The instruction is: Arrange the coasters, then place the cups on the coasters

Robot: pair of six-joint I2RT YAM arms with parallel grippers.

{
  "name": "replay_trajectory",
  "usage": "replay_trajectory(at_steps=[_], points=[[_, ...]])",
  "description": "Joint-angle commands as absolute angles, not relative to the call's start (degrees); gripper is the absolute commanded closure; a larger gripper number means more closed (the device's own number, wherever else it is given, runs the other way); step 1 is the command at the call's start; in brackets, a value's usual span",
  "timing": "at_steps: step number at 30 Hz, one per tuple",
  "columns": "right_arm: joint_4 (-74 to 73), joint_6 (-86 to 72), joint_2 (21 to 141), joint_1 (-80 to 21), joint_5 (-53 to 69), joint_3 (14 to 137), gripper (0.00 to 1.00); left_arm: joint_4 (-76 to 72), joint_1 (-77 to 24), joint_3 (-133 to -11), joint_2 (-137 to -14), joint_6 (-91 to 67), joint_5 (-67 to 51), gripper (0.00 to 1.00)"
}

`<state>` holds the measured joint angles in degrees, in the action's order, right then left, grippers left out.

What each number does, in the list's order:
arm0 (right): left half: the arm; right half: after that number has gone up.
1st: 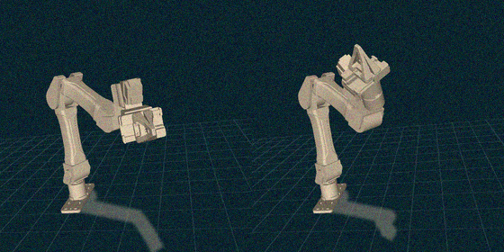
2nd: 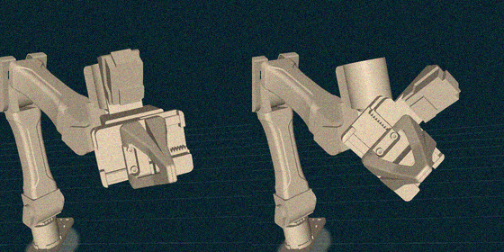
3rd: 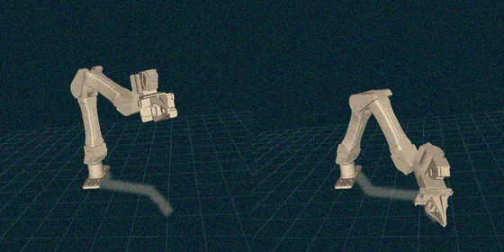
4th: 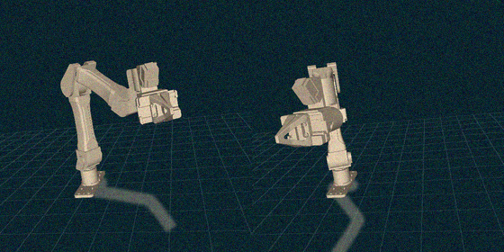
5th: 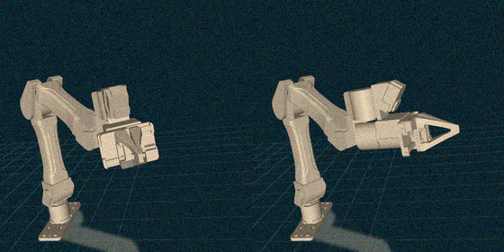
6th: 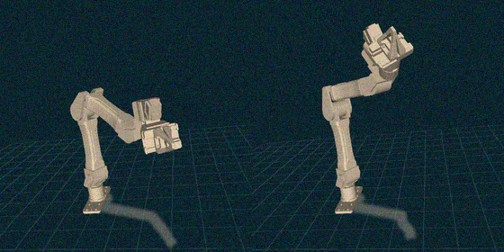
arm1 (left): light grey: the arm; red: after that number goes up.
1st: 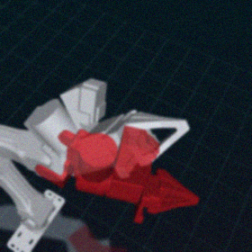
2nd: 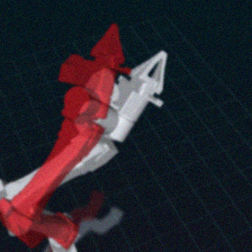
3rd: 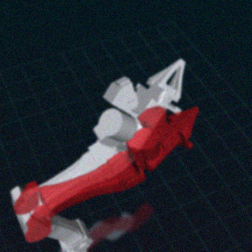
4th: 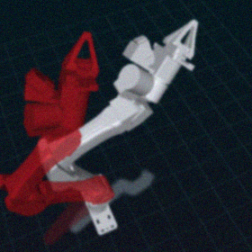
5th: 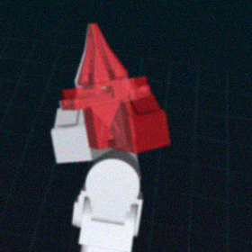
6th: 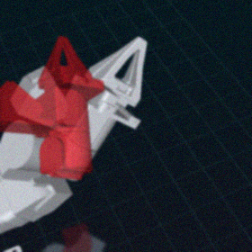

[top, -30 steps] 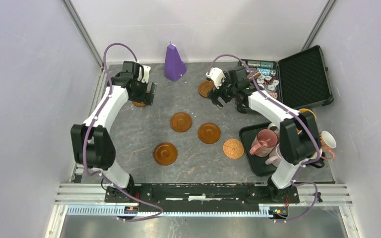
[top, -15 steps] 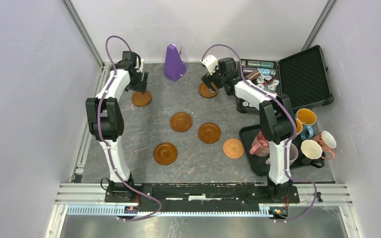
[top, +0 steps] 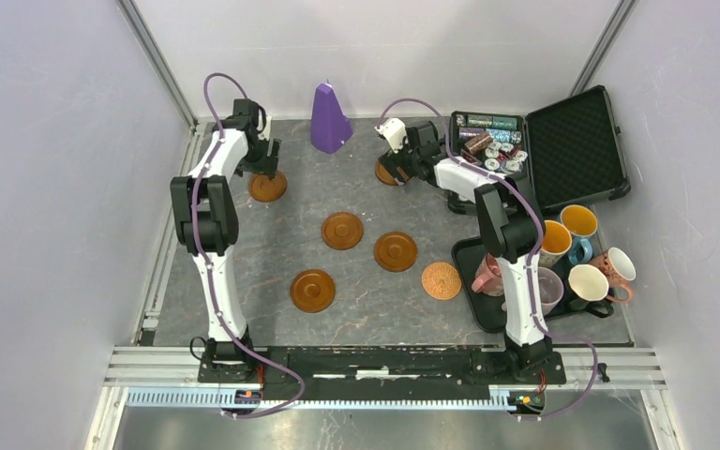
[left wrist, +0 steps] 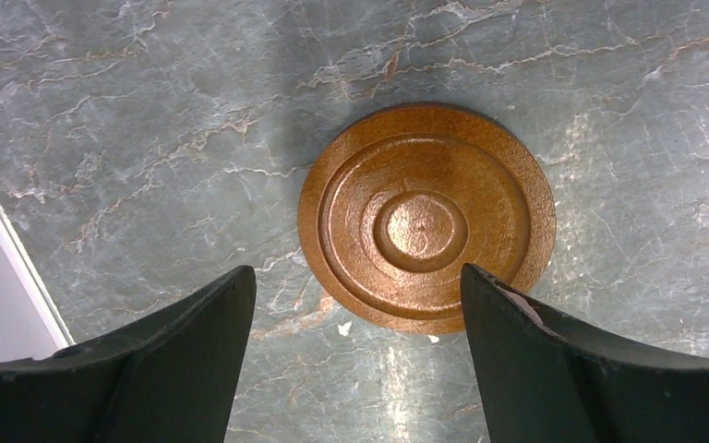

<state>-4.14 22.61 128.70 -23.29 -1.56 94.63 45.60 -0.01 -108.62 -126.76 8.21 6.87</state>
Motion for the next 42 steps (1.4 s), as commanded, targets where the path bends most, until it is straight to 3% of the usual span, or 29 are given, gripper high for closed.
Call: replay_trajectory(at_steps=[1, 20, 29, 42], points=[[-3.60, 23.29, 129.78, -23.11, -1.09, 96.29, 0.07, 45.88, -0.09, -111.81, -128.58, 8.88, 6.16, 0.12], [-15.87, 21.77, 130.26, -25.79, 21.11, 95.03, 0.25, 46.67, 7.86, -104.83, -128.17, 8.81, 7.24, 0.25], [-11.17, 17.86, 131.76, -32.08, 22.96, 94.38, 0.28, 46.67, 14.78, -98.23, -123.87, 11.03, 5.86, 0.29], [-3.54, 8.62, 142.23, -41.12, 25.20, 106.04, 0.30, 44.65, 19.54, -85.71, -115.55, 14.97, 2.73, 0.31]])
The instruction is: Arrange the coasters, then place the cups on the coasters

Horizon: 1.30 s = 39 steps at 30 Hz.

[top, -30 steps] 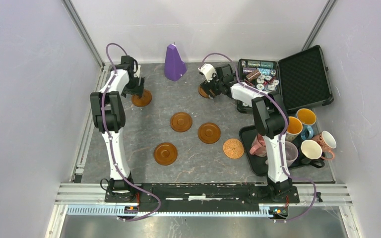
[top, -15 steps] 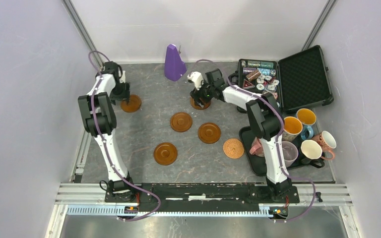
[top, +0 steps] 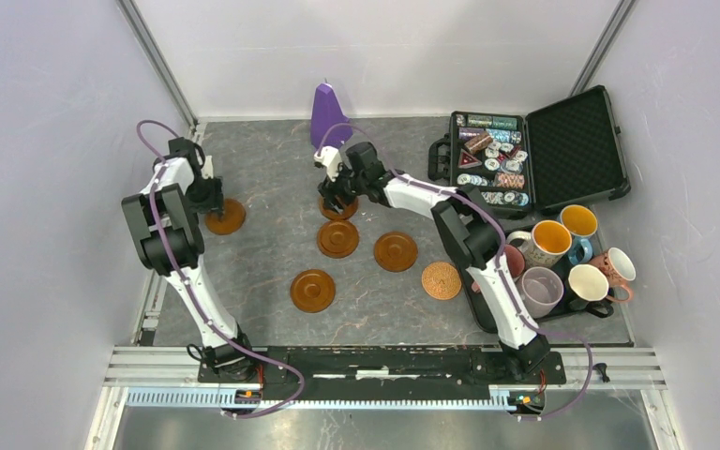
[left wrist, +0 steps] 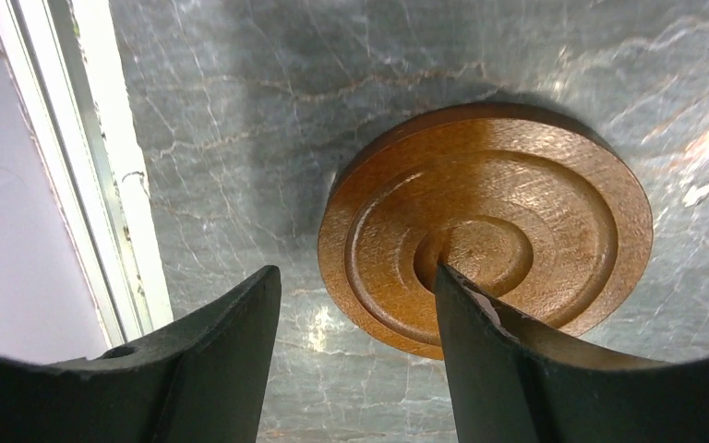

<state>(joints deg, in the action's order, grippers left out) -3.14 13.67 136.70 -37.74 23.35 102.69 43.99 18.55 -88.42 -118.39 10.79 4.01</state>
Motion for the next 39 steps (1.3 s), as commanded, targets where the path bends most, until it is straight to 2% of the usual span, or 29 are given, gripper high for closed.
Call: replay_trajectory(at_steps=[1, 9, 28, 34, 39], points=[[-3.17, 7.80, 143.03, -41.65, 25.28, 107.15, 0.30, 44.65, 19.70, -85.24, -115.23, 15.17, 2.47, 0.31], [3.08, 3.18, 145.87, -45.66, 26.01, 109.01, 0.30, 44.65, 19.78, -84.17, -115.27, 15.60, 0.18, 0.32], [15.06, -7.70, 152.44, -49.41, 30.50, 115.44, 0.32, 47.02, 18.94, -92.10, -121.23, 11.45, -6.83, 0.36], [16.95, -7.43, 148.59, -49.50, 31.85, 114.39, 0.31, 47.02, 18.17, -95.27, -123.94, 10.10, -7.69, 0.36], [17.39, -5.74, 142.03, -48.75, 32.04, 110.97, 0.25, 47.13, 18.19, -99.48, -126.65, 8.20, -8.12, 0.36]])
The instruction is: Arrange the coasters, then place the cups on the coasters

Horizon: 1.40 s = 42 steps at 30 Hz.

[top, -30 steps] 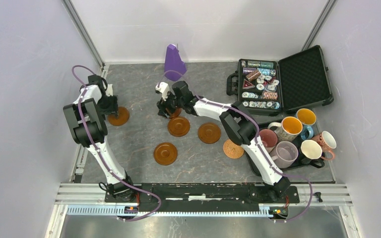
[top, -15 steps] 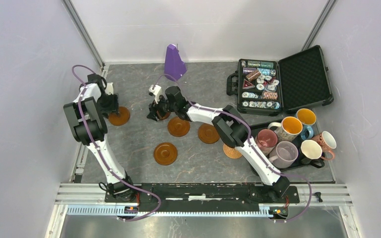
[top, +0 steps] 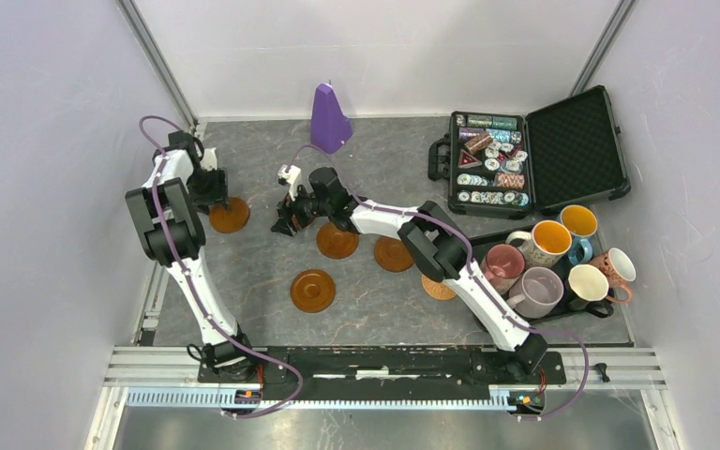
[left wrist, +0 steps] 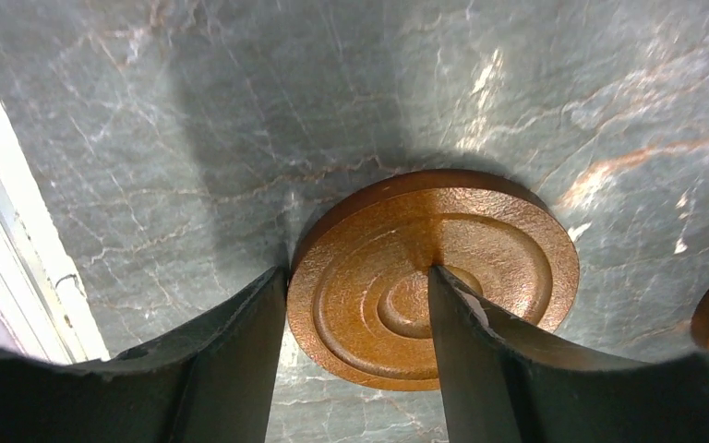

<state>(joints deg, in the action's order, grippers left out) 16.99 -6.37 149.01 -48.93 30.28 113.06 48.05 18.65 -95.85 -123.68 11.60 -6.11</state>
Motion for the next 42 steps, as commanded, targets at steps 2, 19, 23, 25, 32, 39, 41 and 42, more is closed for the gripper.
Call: replay_trajectory(at_steps=[2, 19, 23, 25, 32, 39, 41, 42], points=[[16.89, -4.85, 139.46, -48.10, 32.24, 109.73, 0.22, 47.70, 18.19, -101.14, -127.34, 7.72, -8.56, 0.36], [-6.33, 15.68, 119.16, -39.37, 22.08, 90.21, 0.19, 49.59, 17.98, -88.32, -100.92, 13.72, -19.86, 0.00], [-8.33, 16.00, 119.71, -39.42, 19.99, 89.03, 0.20, 46.25, 16.49, -77.59, -92.08, 16.22, -21.50, 0.00], [-9.27, 15.95, 120.48, -39.46, 19.66, 88.98, 0.21, 45.28, 15.47, -72.65, -88.15, 17.29, -21.91, 0.01], [-9.08, 14.98, 121.62, -39.97, 19.14, 87.45, 0.20, 40.92, 9.68, -59.84, -77.95, 17.75, -22.72, 0.02], [-9.44, 16.80, 122.71, -41.91, 16.60, 86.16, 0.18, 37.31, 3.04, -53.24, -72.96, 17.90, -21.28, 0.02], [-9.57, 17.22, 123.02, -42.00, 15.47, 85.64, 0.19, 36.91, 2.05, -52.50, -72.32, 18.42, -21.77, 0.02], [-9.50, 17.31, 123.23, -42.00, 14.70, 85.48, 0.19, 36.87, 1.43, -52.16, -72.06, 18.90, -22.04, 0.03]])
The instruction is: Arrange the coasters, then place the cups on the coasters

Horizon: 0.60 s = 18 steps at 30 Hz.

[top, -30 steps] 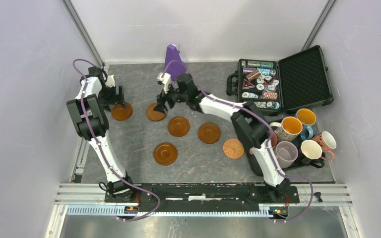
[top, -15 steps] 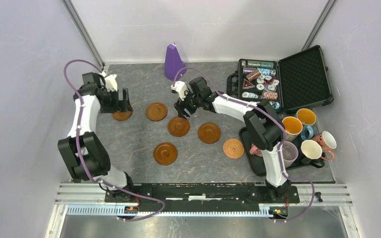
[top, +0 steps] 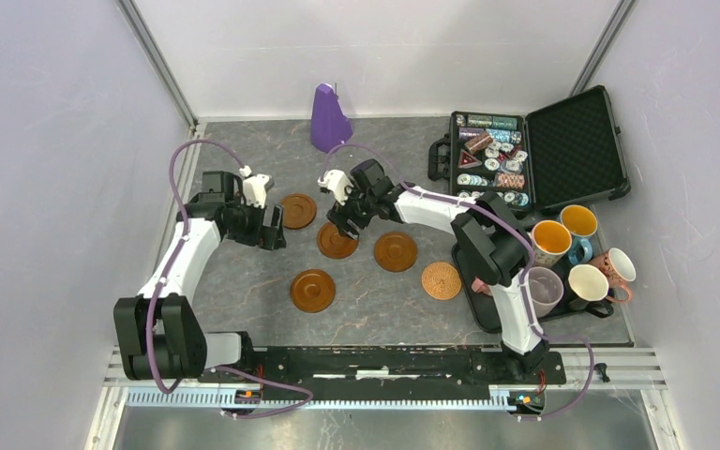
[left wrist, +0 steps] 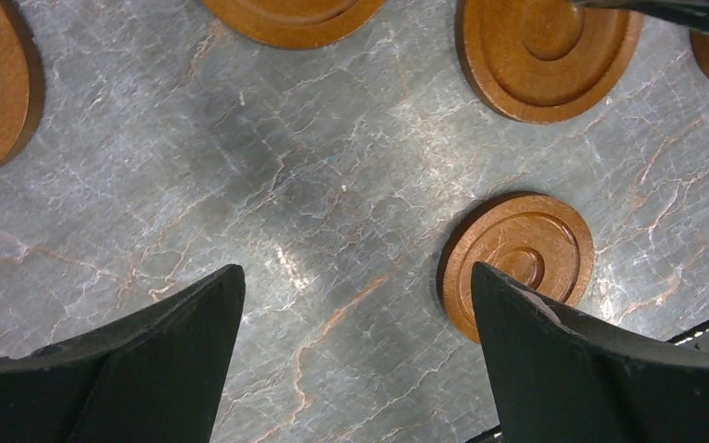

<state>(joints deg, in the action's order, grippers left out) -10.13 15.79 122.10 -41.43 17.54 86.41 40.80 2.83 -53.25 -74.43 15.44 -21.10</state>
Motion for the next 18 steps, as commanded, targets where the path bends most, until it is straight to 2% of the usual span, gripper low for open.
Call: replay_trajectory(at_steps=[1, 7, 12, 18], points=[[-9.45, 17.36, 123.44, -41.95, 14.03, 85.43, 0.20, 36.91, 0.84, -51.85, -71.79, 19.55, -22.22, 0.03], [-11.73, 18.17, 123.75, -41.38, 9.61, 86.40, 0.28, 36.73, -2.84, -49.81, -71.04, 22.51, -21.85, 0.04], [-13.46, 17.38, 123.41, -36.52, 9.79, 87.23, 0.35, 36.56, -4.08, -49.05, -71.50, 25.57, -21.05, 0.05], [-14.81, 18.94, 124.25, -32.59, 10.29, 88.87, 0.38, 36.63, -5.94, -49.44, -73.18, 26.58, -21.34, 0.06]])
